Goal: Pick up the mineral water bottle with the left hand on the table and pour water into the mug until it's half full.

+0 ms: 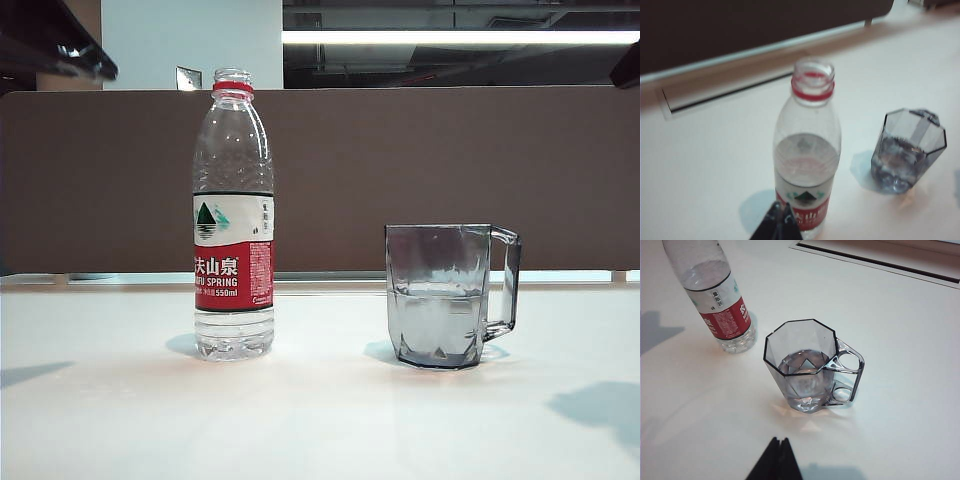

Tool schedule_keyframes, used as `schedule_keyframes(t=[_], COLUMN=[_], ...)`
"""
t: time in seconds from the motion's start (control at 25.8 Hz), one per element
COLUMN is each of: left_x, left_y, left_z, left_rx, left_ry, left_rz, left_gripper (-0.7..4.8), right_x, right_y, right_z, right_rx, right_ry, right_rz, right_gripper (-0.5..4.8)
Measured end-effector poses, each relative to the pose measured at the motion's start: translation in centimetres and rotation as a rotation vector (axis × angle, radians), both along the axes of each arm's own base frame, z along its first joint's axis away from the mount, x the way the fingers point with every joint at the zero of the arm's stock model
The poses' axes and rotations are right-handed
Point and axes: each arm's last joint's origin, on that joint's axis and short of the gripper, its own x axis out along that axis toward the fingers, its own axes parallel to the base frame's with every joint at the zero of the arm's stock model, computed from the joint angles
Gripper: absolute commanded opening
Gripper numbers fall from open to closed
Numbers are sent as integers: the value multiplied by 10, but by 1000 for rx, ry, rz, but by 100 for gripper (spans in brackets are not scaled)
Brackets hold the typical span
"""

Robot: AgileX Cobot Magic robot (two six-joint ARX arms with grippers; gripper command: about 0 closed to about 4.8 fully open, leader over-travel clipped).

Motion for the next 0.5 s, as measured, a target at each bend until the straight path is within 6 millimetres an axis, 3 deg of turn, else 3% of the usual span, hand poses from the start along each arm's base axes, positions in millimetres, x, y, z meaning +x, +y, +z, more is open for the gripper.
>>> schedule_keyframes(t=[0.19, 0.5], left_x=[-11, -25], left_y=[7, 19], left_z=[-26, -30], left_rx=[-82, -119], left_ry=[-68, -173], left_rz=[12, 142], left_gripper=[-6, -6], right_x=[0, 0], right_y=[0, 0], right_z=[0, 0], right_rx=[0, 0], right_ry=[0, 1], right_rz=[0, 0], right_gripper=[-4, -5])
